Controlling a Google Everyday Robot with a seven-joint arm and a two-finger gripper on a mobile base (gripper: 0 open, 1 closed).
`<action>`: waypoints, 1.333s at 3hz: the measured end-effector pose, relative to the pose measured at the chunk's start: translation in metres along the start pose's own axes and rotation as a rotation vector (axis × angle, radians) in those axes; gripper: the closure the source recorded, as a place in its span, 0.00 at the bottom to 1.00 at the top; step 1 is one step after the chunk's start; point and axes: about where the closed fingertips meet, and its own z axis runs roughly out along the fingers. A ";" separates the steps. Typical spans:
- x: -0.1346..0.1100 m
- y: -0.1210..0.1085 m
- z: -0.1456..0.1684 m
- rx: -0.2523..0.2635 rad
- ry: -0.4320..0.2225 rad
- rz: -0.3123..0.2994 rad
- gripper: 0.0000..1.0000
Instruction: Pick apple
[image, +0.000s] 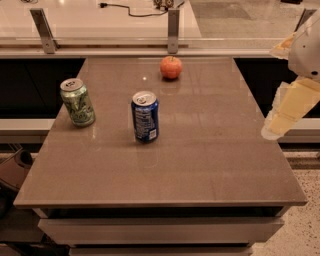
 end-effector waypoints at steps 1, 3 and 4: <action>-0.009 -0.019 0.022 0.035 -0.132 0.052 0.00; -0.038 -0.045 0.071 0.062 -0.424 0.161 0.00; -0.050 -0.052 0.092 0.064 -0.518 0.223 0.00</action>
Offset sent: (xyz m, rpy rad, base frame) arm 0.0847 0.0309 -0.0363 0.4870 -0.2020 -0.0378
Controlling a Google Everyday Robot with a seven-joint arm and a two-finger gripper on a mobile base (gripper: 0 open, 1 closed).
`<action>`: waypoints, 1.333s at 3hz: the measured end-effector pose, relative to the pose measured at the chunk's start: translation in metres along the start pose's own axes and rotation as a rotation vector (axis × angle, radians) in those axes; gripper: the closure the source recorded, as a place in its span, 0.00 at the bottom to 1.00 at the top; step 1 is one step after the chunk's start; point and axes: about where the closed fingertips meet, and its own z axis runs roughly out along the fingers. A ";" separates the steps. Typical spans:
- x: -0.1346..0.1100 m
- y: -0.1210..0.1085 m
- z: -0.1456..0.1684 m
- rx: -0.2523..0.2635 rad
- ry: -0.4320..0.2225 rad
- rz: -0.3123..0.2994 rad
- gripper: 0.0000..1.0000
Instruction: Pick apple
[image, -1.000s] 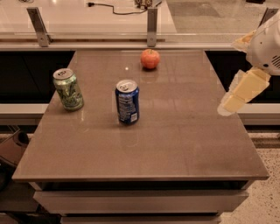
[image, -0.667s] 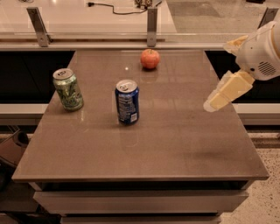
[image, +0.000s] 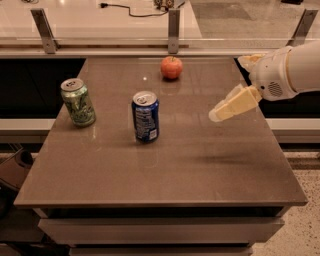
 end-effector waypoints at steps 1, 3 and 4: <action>-0.004 -0.002 0.002 0.009 -0.015 0.006 0.00; -0.015 -0.023 0.026 0.016 -0.085 0.027 0.00; -0.028 -0.044 0.060 0.028 -0.150 0.052 0.00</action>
Offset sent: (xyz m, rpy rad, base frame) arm 0.0126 0.0022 0.0050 0.0389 -0.0242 -0.0163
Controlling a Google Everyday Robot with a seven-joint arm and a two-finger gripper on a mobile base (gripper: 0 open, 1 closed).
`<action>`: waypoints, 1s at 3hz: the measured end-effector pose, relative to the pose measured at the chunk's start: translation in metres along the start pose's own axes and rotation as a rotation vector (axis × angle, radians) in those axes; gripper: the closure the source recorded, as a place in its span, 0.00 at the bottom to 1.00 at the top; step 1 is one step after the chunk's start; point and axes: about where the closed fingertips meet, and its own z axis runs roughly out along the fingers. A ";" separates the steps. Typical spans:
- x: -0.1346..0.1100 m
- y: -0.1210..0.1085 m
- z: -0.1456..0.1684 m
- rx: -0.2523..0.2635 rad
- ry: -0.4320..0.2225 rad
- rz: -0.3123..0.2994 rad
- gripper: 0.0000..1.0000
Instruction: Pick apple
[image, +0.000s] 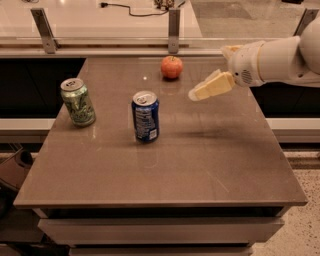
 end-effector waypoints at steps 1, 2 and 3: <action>-0.005 -0.014 0.026 0.032 -0.024 0.026 0.00; -0.006 -0.025 0.054 0.078 0.011 0.049 0.00; -0.006 -0.041 0.087 0.103 0.014 0.100 0.00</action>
Offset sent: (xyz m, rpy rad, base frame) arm 0.0882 0.0369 -0.0288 -0.0195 0.0346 -0.1842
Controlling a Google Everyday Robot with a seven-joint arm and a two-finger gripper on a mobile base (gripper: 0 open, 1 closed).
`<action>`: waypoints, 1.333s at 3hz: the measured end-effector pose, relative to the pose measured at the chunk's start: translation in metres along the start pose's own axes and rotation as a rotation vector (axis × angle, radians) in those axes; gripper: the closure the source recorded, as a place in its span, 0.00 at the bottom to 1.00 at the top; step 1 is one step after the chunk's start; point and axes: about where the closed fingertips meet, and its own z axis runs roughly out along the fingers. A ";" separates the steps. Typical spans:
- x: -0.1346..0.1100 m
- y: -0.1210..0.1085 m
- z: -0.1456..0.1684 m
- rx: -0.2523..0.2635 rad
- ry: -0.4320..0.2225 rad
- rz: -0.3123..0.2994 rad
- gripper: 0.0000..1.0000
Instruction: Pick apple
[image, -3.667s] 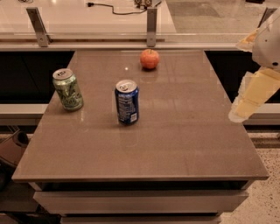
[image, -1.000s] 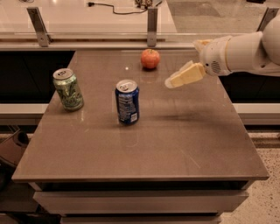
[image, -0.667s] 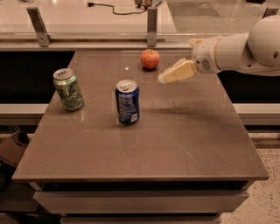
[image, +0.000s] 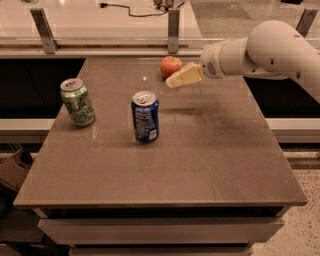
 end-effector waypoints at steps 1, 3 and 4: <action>-0.001 -0.011 0.027 -0.001 -0.030 0.044 0.00; 0.001 -0.026 0.057 -0.010 -0.082 0.105 0.00; 0.004 -0.033 0.067 -0.014 -0.117 0.127 0.00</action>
Offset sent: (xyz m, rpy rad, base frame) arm 0.0668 0.0156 -0.0228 0.1533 0.0074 -0.0315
